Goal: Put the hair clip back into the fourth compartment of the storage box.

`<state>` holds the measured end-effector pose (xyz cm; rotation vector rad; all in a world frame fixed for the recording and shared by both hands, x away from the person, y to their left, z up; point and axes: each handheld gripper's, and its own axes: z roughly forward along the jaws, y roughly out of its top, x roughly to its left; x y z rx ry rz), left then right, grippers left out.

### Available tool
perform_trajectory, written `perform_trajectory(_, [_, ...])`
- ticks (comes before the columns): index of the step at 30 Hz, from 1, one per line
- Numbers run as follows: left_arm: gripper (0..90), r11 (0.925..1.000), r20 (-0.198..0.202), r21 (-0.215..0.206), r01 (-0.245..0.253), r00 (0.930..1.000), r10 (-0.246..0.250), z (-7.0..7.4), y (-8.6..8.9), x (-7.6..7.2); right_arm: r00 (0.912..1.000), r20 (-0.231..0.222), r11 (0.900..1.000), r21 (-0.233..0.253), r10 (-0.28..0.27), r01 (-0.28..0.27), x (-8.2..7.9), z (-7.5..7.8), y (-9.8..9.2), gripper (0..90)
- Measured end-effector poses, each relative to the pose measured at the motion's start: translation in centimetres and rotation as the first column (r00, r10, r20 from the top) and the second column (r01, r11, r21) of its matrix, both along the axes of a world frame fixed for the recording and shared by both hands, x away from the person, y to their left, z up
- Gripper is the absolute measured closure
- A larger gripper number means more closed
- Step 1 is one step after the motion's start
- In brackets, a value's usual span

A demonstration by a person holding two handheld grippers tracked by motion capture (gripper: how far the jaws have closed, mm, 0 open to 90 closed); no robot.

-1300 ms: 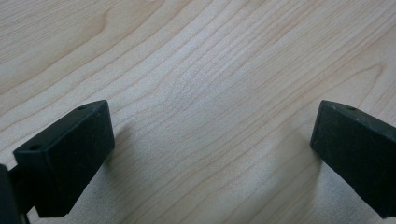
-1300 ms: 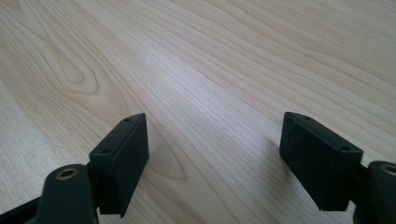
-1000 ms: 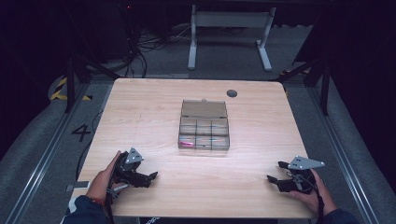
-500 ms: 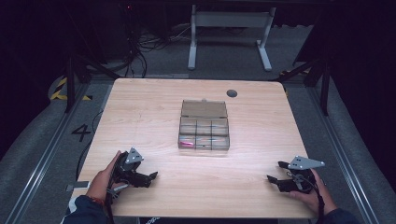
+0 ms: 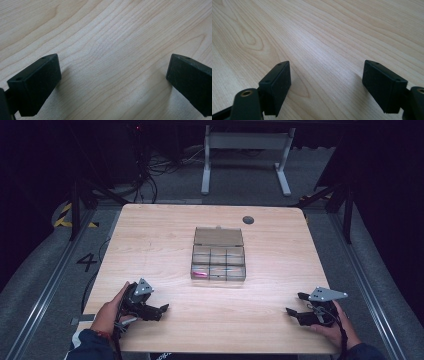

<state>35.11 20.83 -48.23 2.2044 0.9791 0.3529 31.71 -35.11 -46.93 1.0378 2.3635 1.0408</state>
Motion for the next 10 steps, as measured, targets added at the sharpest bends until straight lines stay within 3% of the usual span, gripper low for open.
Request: perform_trajectory(10, [0.2,1.0,0.0,0.0,0.0,1.0,0.0,0.0,0.0,0.0,1.0,-0.002,1.0,-0.002,0.001,-0.001,0.02,0.02,-0.03,23.6])
